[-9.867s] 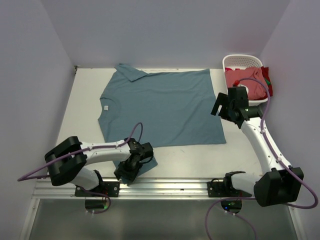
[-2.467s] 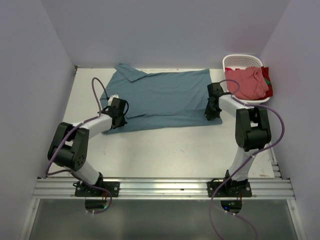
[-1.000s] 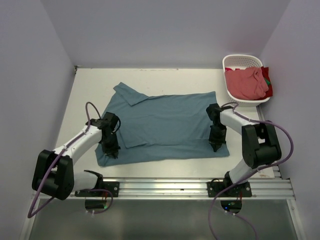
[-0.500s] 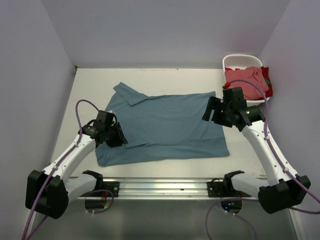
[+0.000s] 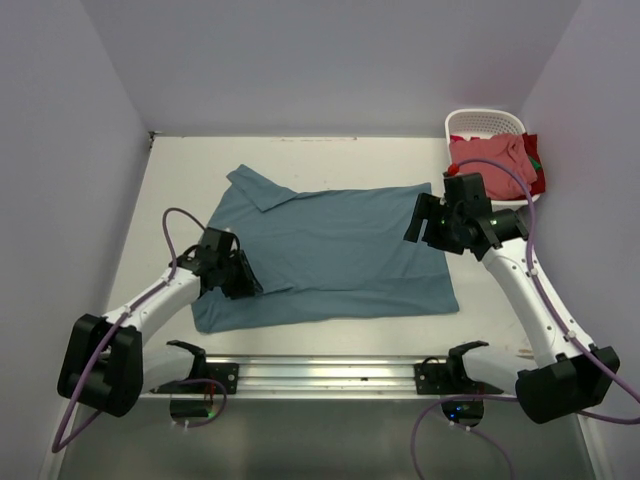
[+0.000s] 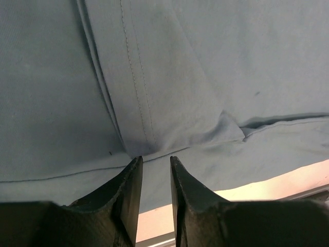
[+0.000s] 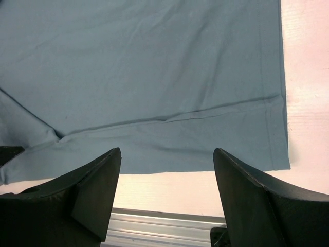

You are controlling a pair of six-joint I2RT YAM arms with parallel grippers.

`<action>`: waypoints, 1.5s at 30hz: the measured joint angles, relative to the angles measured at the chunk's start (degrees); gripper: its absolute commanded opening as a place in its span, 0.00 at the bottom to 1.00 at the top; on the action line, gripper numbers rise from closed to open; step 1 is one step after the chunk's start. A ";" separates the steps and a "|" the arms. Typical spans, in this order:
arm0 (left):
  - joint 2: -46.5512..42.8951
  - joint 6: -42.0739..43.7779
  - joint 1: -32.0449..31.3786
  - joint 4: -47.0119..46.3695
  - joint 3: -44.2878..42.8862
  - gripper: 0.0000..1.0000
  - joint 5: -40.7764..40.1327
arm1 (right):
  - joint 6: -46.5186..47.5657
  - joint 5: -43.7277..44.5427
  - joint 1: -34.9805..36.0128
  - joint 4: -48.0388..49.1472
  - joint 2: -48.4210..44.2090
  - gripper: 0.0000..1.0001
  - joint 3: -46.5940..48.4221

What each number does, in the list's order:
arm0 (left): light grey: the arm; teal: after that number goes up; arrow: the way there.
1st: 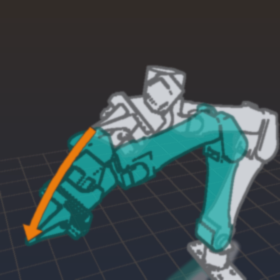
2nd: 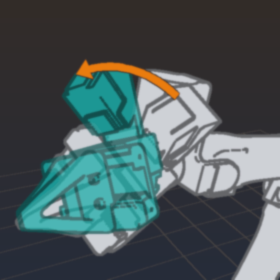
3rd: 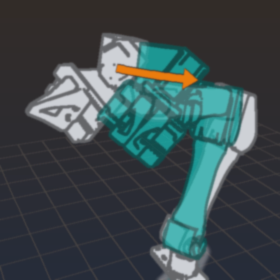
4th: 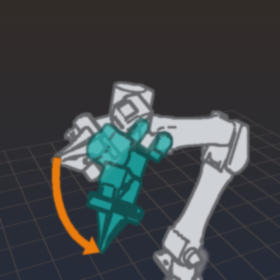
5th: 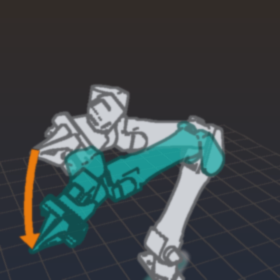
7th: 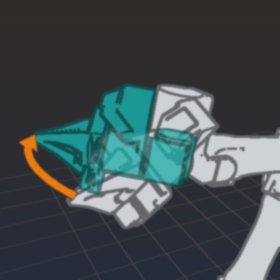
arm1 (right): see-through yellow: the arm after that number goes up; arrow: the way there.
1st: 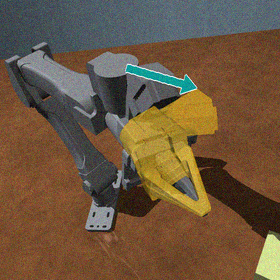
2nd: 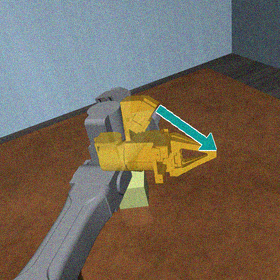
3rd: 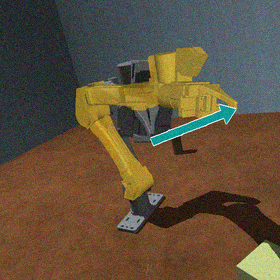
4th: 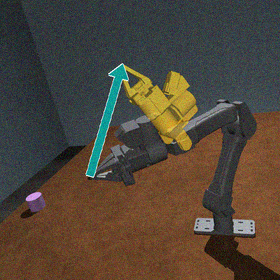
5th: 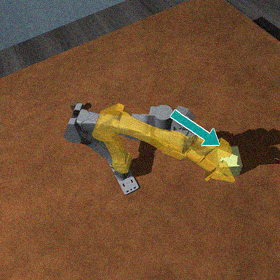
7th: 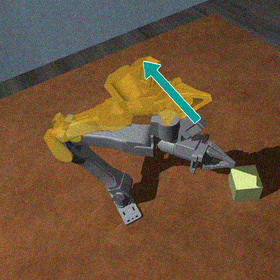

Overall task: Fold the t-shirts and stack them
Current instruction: Fold the tshirt

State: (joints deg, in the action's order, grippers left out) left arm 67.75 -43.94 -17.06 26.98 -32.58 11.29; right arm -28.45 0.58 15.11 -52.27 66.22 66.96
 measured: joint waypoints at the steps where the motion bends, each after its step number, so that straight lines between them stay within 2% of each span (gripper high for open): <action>1: 0.46 -0.02 0.00 -0.44 0.00 0.29 -0.07 | 0.00 0.00 0.00 -0.02 0.00 0.76 0.00; 5: 2.34 -0.07 0.00 -0.81 0.00 0.26 -0.68 | 0.00 0.26 0.00 -0.02 0.00 0.76 0.00; 17: 0.50 -0.50 -0.57 4.00 -3.02 0.28 -6.05 | 0.00 1.38 0.00 -0.02 0.11 0.76 0.00; 25: 5.90 -0.48 -0.66 3.74 -3.13 0.29 -6.14 | 0.00 1.70 0.00 -0.04 0.15 0.76 0.00; 34: 6.75 -0.46 -0.70 2.36 -3.13 0.28 -5.68 | -0.02 1.90 0.00 -0.04 0.15 0.73 0.00; 40: 8.20 -0.37 -0.98 -0.50 -3.13 0.11 -4.37 | -0.02 1.90 0.00 -0.02 0.13 0.67 0.00; 42: 8.79 -0.33 -1.09 -1.14 -3.13 0.02 -3.98 | -0.02 1.92 0.00 -0.02 0.13 0.65 0.00; 45: 9.25 0.02 -1.09 -1.53 -3.13 0.00 -3.74 | -0.02 2.01 0.00 -0.02 0.11 0.63 0.00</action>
State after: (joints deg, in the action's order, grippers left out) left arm 76.99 -43.92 -18.15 25.45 -35.70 7.55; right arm -28.47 2.59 15.11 -52.29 66.32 66.96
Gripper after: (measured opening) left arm 0.009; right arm 0.642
